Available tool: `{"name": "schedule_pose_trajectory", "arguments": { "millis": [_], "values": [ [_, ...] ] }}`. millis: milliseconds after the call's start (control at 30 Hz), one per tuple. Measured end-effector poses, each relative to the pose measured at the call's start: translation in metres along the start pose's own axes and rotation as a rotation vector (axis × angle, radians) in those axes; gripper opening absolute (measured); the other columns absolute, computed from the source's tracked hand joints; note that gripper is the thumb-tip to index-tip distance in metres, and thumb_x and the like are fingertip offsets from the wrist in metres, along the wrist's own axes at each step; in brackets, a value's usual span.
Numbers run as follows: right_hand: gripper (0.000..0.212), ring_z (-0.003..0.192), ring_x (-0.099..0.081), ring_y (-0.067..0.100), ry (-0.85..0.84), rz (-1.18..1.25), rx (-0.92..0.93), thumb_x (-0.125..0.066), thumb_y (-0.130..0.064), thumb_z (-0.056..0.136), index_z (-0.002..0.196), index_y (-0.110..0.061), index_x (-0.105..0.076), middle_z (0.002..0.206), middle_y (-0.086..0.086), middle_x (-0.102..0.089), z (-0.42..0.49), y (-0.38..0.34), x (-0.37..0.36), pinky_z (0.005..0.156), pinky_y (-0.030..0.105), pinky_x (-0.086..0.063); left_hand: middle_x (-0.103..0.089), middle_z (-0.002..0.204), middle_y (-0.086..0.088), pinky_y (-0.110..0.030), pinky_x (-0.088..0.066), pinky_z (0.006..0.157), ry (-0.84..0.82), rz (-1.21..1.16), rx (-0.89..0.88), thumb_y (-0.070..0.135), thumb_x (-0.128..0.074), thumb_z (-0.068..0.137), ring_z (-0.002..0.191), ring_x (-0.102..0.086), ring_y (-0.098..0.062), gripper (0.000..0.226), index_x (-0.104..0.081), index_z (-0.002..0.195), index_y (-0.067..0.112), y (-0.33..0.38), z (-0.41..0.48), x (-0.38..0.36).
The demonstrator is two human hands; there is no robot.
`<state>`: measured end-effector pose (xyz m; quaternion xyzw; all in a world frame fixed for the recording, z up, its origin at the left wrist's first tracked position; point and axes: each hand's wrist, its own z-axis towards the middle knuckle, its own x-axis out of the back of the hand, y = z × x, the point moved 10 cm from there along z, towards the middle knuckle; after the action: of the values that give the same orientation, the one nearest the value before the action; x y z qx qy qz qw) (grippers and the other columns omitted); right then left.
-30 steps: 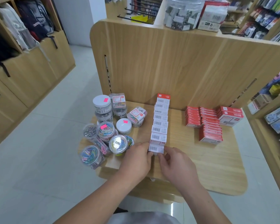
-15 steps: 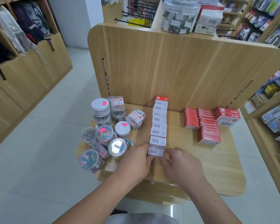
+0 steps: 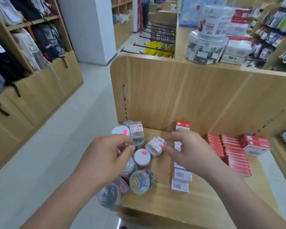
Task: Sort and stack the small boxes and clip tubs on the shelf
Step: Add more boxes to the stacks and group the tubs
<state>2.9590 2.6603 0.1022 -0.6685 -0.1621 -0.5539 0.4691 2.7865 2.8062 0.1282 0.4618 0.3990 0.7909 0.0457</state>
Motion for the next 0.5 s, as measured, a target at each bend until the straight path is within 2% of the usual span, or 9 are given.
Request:
{"name": "schedule_pose_trajectory", "arguments": {
  "millis": [133, 200, 267, 367, 433, 500],
  "values": [
    [0.04, 0.115, -0.054, 0.019, -0.128, -0.298, 0.009, -0.066, -0.058, 0.085, 0.115, -0.031, -0.068, 0.108, -0.008, -0.061, 0.042, -0.01, -0.038, 0.089, 0.034, -0.046, -0.062, 0.079, 0.016, -0.025, -0.046, 0.063, 0.085, 0.046, 0.008, 0.025, -0.079, 0.086, 0.068, -0.057, -0.005, 0.01, -0.077, 0.094, 0.03, -0.027, 0.025, 0.028],
    [0.051, 0.112, -0.053, 0.021, -0.189, -0.42, -0.014, -0.064, -0.07, 0.08, 0.112, -0.03, -0.068, 0.11, -0.006, -0.064, 0.053, -0.008, -0.057, 0.092, 0.036, -0.039, -0.059, 0.091, 0.016, -0.025, -0.045, 0.066, 0.081, 0.045, 0.003, 0.027, -0.078, 0.086, 0.08, -0.058, -0.005, 0.013, -0.074, 0.098, 0.03, -0.039, 0.033, 0.028],
    [0.054, 0.106, -0.054, 0.022, -0.2, -0.505, -0.039, -0.06, -0.076, 0.075, 0.102, -0.029, -0.066, 0.106, -0.005, -0.066, 0.059, -0.002, -0.07, 0.092, 0.038, -0.034, -0.058, 0.104, 0.018, -0.023, -0.047, 0.077, 0.026, 0.054, -0.034, 0.031, -0.079, 0.085, 0.096, -0.058, -0.004, 0.016, -0.071, 0.099, 0.028, -0.045, 0.038, 0.018],
    [0.05, 0.098, -0.053, 0.021, -0.184, -0.495, -0.096, -0.061, -0.076, 0.071, 0.087, -0.028, -0.058, 0.093, -0.009, -0.066, 0.062, 0.008, -0.076, 0.085, 0.039, -0.028, -0.056, 0.113, 0.019, -0.009, -0.036, 0.089, -0.107, 0.054, -0.067, 0.05, -0.074, 0.08, 0.108, -0.051, -0.004, 0.029, -0.067, 0.099, 0.029, -0.052, 0.04, -0.003],
    [0.048, 0.093, -0.053, 0.019, -0.158, -0.455, -0.115, -0.064, -0.073, 0.069, 0.078, -0.028, -0.052, 0.084, -0.01, -0.063, 0.064, 0.011, -0.074, 0.082, 0.039, -0.026, -0.053, 0.116, 0.021, -0.017, -0.039, 0.093, -0.185, 0.062, -0.083, 0.06, -0.07, 0.078, 0.112, -0.05, -0.006, 0.037, -0.064, 0.1, 0.031, -0.057, 0.039, -0.016],
    [0.044, 0.092, -0.055, 0.018, -0.123, -0.379, -0.124, -0.068, -0.068, 0.068, 0.075, -0.029, -0.049, 0.079, -0.011, -0.061, 0.064, 0.011, -0.068, 0.079, 0.038, -0.025, -0.054, 0.119, 0.019, -0.027, -0.043, 0.093, -0.207, 0.094, -0.108, 0.057, -0.074, 0.078, 0.115, -0.05, -0.01, 0.037, -0.064, 0.101, 0.03, -0.06, 0.04, -0.021]
  ]
}}
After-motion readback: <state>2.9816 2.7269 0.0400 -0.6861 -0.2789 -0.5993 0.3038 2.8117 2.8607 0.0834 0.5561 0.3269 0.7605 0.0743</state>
